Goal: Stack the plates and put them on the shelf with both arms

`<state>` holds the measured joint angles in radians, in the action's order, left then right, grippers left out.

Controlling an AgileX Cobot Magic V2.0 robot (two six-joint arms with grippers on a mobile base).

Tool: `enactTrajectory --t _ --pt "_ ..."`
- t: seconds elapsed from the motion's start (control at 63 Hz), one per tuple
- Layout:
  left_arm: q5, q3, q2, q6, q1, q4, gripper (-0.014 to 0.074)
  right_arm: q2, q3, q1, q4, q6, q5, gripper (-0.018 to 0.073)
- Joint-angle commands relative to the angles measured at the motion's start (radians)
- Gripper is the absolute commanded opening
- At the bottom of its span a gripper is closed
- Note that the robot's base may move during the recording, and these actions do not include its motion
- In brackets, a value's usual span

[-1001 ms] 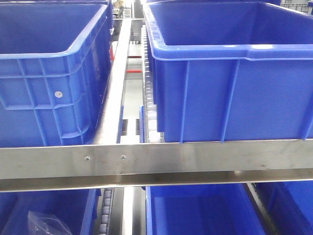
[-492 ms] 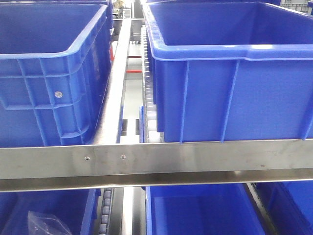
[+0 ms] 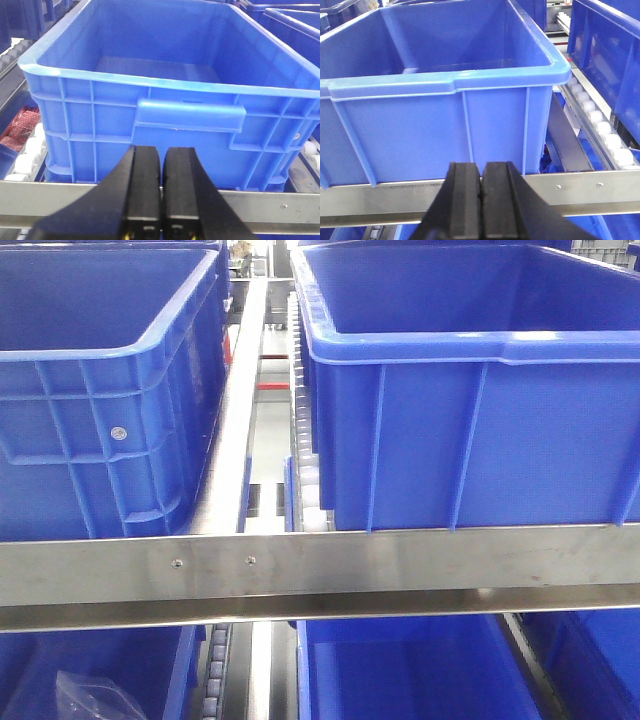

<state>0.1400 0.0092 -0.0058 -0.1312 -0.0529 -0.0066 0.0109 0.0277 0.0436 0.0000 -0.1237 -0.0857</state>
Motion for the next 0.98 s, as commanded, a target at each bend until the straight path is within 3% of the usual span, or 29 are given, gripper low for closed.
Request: enactTrajectory --t 0.0,0.238,0.969 --pt "-0.08 0.021 -0.018 0.0 -0.004 -0.009 0.0102 0.021 -0.015 -0.008 -0.015 0.001 0.091 0.0048" --pt "-0.148 0.023 -0.018 0.002 -0.004 -0.005 0.0102 0.021 -0.015 -0.008 -0.015 0.001 0.091 0.0048" --pt "-0.148 0.023 -0.018 0.002 -0.004 -0.007 0.0102 0.021 -0.015 -0.008 -0.015 0.001 0.091 0.0048"
